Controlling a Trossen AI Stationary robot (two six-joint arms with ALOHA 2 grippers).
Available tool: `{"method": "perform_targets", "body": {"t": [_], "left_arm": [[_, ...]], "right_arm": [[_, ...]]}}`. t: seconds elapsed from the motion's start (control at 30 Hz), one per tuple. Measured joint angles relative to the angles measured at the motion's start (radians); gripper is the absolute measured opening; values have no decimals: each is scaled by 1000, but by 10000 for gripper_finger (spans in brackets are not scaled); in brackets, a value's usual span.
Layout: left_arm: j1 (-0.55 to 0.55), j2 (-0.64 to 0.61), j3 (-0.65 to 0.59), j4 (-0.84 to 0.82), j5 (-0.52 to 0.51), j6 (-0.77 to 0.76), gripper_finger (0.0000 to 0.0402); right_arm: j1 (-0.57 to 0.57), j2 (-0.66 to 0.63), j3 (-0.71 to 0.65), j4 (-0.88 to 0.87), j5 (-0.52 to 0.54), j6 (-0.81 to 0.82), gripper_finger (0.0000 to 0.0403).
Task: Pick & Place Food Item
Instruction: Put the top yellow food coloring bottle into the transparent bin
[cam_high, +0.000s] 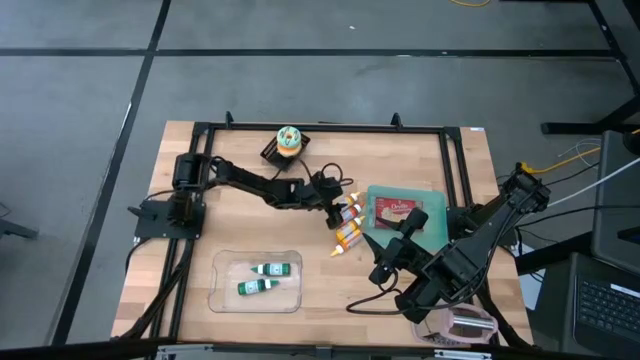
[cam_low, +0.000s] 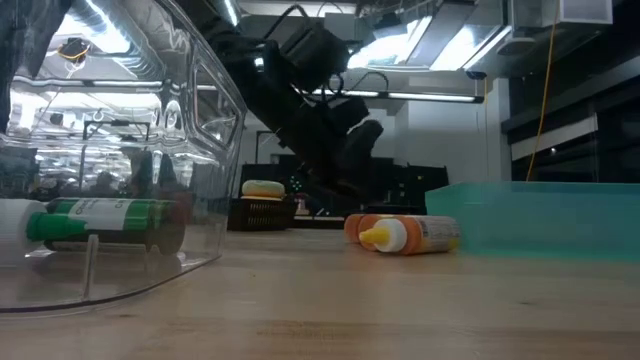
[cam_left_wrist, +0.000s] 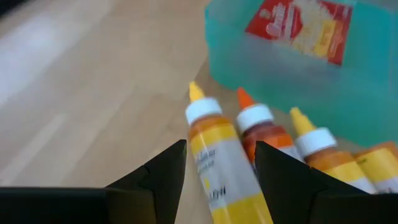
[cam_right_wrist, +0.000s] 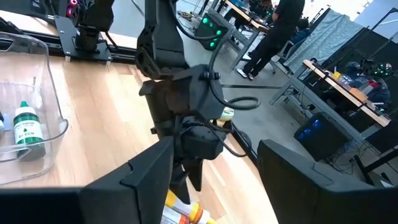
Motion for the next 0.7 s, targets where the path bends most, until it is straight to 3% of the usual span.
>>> {"method": "perform_targets", "body": {"t": [0.17, 0.47, 0.7], "left_arm": [[0, 57, 30, -16, 43, -52, 187], [15, 210, 142, -103, 8, -106, 186], [7, 182, 137, -97, 8, -40, 113]], "right_arm": [[0, 0, 0, 1, 0, 0, 229], [-1, 1, 0, 1, -3, 0, 229], [-1, 1, 0, 1, -3, -4, 229]]}}
